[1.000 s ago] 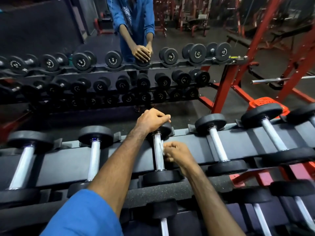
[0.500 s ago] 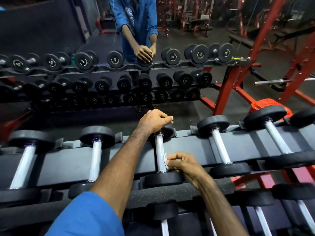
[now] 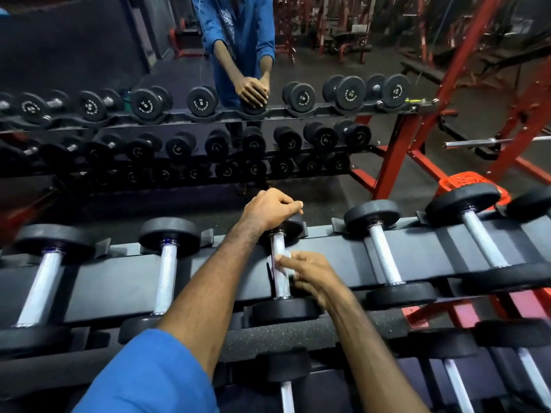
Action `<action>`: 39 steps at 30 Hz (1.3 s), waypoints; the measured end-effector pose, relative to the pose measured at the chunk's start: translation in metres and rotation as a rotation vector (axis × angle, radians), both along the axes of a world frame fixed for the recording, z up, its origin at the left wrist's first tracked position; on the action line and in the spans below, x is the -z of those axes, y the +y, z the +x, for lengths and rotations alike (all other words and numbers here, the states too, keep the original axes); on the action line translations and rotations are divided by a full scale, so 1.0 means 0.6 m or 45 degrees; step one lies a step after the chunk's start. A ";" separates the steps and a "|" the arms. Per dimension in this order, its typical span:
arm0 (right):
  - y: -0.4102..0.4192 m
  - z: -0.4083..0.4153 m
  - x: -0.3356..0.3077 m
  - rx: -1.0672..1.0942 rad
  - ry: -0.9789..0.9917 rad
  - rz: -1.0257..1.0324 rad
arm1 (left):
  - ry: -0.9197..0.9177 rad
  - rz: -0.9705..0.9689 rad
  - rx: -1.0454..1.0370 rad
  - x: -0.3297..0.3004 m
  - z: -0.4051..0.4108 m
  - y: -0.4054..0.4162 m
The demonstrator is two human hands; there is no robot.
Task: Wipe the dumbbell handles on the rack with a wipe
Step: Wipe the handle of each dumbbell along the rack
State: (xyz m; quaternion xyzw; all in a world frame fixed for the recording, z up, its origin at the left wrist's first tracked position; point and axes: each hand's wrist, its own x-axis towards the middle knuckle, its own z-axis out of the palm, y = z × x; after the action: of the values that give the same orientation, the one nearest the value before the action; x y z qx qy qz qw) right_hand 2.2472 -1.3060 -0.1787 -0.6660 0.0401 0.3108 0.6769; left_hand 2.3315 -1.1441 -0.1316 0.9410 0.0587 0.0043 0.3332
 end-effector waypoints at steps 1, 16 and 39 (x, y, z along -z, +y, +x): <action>0.012 0.012 -0.012 0.007 -0.016 0.000 | 0.000 0.003 0.001 -0.001 -0.001 -0.001; 0.079 0.030 -0.007 0.064 0.016 -0.099 | 0.002 0.001 -0.021 0.006 0.001 0.005; 0.050 0.010 -0.007 -0.185 0.054 -0.253 | -0.043 -0.023 -0.015 0.015 0.004 0.009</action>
State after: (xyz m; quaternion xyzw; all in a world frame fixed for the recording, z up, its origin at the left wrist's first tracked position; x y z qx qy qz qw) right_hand 2.2530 -1.2759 -0.1745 -0.7242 0.0368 0.3676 0.5822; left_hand 2.3341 -1.1385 -0.1404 0.9374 0.0586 0.0217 0.3425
